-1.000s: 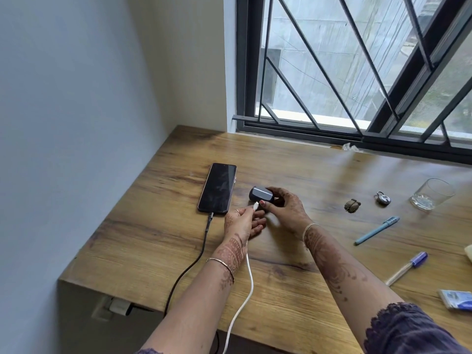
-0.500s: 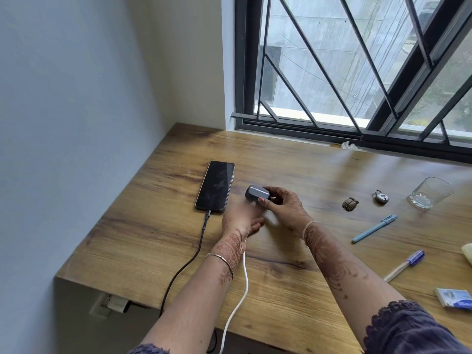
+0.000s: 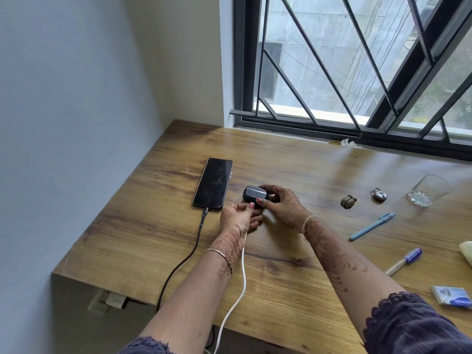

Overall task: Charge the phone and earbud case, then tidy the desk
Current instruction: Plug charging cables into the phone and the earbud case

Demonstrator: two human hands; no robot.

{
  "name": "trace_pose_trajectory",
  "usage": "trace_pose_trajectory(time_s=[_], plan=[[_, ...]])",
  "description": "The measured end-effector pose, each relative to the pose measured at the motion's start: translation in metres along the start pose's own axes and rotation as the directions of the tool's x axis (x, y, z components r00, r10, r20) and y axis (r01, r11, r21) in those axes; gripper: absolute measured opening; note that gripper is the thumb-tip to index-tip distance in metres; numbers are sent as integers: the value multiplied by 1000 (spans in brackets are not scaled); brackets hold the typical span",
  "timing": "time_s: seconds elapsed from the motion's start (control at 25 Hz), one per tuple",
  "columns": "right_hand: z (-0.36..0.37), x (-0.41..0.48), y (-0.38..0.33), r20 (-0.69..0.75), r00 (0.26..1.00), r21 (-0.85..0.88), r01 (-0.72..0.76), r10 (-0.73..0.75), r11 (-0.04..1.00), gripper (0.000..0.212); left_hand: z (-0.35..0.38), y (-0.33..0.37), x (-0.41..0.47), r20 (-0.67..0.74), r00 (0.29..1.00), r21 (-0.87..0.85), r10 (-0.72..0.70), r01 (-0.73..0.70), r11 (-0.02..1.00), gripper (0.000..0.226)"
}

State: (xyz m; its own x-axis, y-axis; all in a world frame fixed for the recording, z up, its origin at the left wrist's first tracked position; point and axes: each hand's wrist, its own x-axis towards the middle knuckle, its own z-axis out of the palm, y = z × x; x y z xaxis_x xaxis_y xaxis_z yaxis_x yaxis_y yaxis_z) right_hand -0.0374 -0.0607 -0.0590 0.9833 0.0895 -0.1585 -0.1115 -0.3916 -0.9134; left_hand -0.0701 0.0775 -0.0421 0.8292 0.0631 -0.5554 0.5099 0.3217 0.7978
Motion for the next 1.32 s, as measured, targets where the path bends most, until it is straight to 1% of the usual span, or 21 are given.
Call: trace_pose_trajectory(time_s=[0.08,0.2,0.36,0.4,0.48,0.52,0.56,0.64,0.68,0.72,0.88,1.12,1.32], plan=[[1,0,1,0,1000,-37,-13,13,999,49,1,0,1,-13,1000,-6,5,-5,1000,7],[1,0,1,-10,1000,-73,-13,12,997,49,1,-3,3,-38,999,43,6,-5,999,10],[-3,-7,-5,19,1000,-24,20,-20,999,48,-1,2,-3,8,1000,57,-4,4,998,11],[-4,-8,-5,26,999,-17,33,-33,999,47,-1,4,-5,11,1000,94,-4,3,996,12],[-7,-8,-7,38,998,-15,43,-42,999,45,-4,6,-7,-21,999,224,33,-27,974,13],[-10,-7,-8,39,998,-18,46,-45,999,44,-5,5,-7,-41,996,312,80,-63,948,13],[-12,-6,-8,38,998,-16,45,-45,999,43,-6,4,-7,-54,988,431,143,-106,896,14],[-15,-5,-10,46,998,-10,46,-46,999,42,-6,3,-8,-63,957,695,283,-161,701,18],[-15,-5,-11,54,998,-14,44,-43,999,42,-5,3,-10,-73,938,769,339,-163,618,19],[-16,-5,-11,61,997,-15,42,-41,999,42,-4,3,-12,-75,923,804,377,-167,571,19],[-17,-1,-10,68,997,-33,26,-24,999,45,1,-1,-15,-76,890,838,449,-187,513,17],[-18,3,-9,70,998,-59,6,-2,998,47,8,-7,-5,-102,877,838,470,-179,515,21],[-19,2,-4,67,998,-102,25,-19,994,49,8,-9,-4,-48,869,851,493,-223,476,20]])
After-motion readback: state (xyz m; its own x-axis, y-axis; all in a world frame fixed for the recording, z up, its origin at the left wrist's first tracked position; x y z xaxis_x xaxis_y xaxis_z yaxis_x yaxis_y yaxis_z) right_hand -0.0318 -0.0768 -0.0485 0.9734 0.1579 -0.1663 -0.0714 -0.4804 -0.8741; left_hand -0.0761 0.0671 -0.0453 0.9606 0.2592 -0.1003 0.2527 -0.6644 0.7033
